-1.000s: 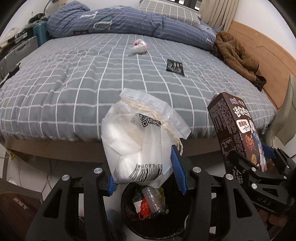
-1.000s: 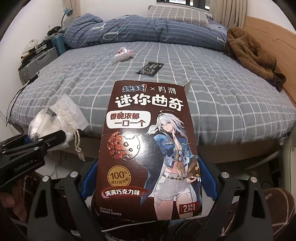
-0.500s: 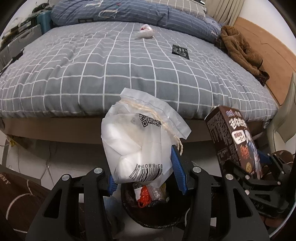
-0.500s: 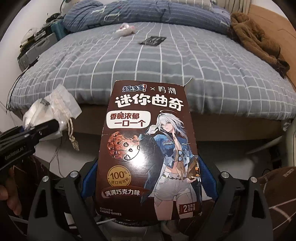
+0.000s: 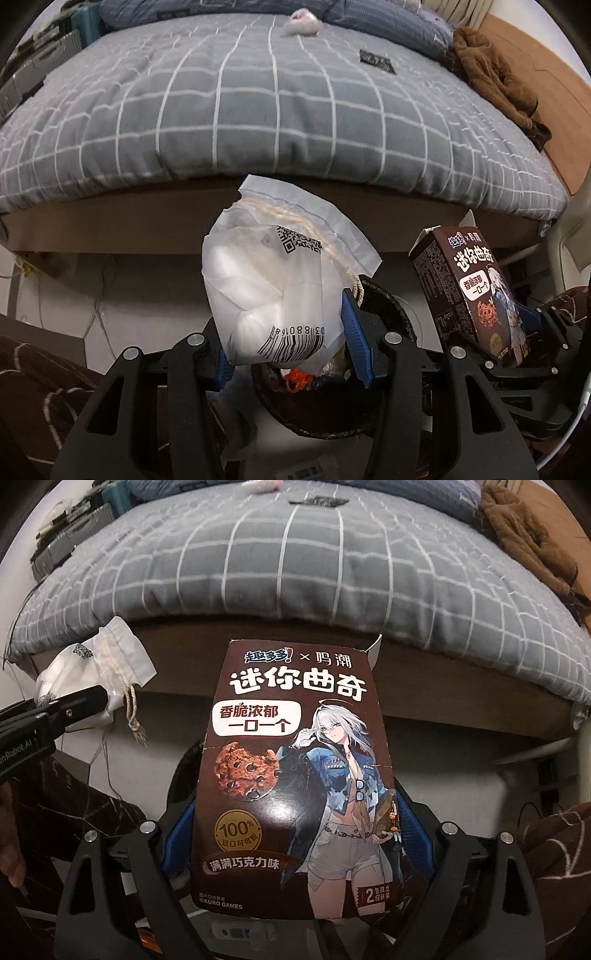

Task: Collect trash
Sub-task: 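Open the right tool over the bin while the left tool releases the white bag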

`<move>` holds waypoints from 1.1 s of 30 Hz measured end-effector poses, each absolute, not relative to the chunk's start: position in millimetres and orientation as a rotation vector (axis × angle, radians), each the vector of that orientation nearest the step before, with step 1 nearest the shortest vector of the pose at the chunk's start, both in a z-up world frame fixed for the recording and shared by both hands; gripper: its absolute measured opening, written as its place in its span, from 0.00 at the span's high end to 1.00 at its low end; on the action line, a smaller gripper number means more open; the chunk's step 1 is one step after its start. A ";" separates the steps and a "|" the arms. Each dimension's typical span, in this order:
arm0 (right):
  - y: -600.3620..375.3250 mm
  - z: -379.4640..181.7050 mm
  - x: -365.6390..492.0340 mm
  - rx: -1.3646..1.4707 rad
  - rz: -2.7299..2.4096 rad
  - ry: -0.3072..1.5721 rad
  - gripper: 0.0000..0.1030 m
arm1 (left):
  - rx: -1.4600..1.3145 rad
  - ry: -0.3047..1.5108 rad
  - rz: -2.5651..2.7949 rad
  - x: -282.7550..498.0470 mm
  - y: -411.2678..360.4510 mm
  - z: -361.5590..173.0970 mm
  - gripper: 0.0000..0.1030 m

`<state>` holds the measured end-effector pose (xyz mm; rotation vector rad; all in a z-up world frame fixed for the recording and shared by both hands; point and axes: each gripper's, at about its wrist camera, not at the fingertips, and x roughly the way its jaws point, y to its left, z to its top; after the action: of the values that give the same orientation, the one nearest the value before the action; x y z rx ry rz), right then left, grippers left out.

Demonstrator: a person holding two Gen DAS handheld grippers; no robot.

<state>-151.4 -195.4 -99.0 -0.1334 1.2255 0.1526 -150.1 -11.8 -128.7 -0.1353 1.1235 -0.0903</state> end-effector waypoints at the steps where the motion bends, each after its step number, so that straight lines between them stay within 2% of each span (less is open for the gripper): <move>1: -195.3 -103.2 -150.5 -0.128 0.158 1.240 0.16 | -0.131 1.126 -0.090 -150.0 -11.7 -131.2 0.53; 13: -169.7 -118.1 -146.3 -0.168 0.238 1.273 0.15 | -0.163 1.169 -0.038 -157.4 11.1 -152.0 0.53; 15: -167.5 -117.8 -146.4 -0.179 0.236 1.258 0.09 | -0.169 1.169 -0.043 -159.6 13.7 -153.2 0.53; 17: -173.2 -115.9 -146.7 -0.182 0.228 1.246 0.08 | -0.171 1.171 -0.049 -157.9 11.9 -154.8 0.53; 33: -246.8 -101.9 -143.0 -0.069 0.050 1.202 0.08 | -0.130 1.202 -0.158 -142.4 -54.3 -167.9 0.53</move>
<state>-143.0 -246.8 -101.9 -0.0691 1.2021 0.0502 -142.4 -54.3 -167.9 -0.1298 1.2019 -0.1584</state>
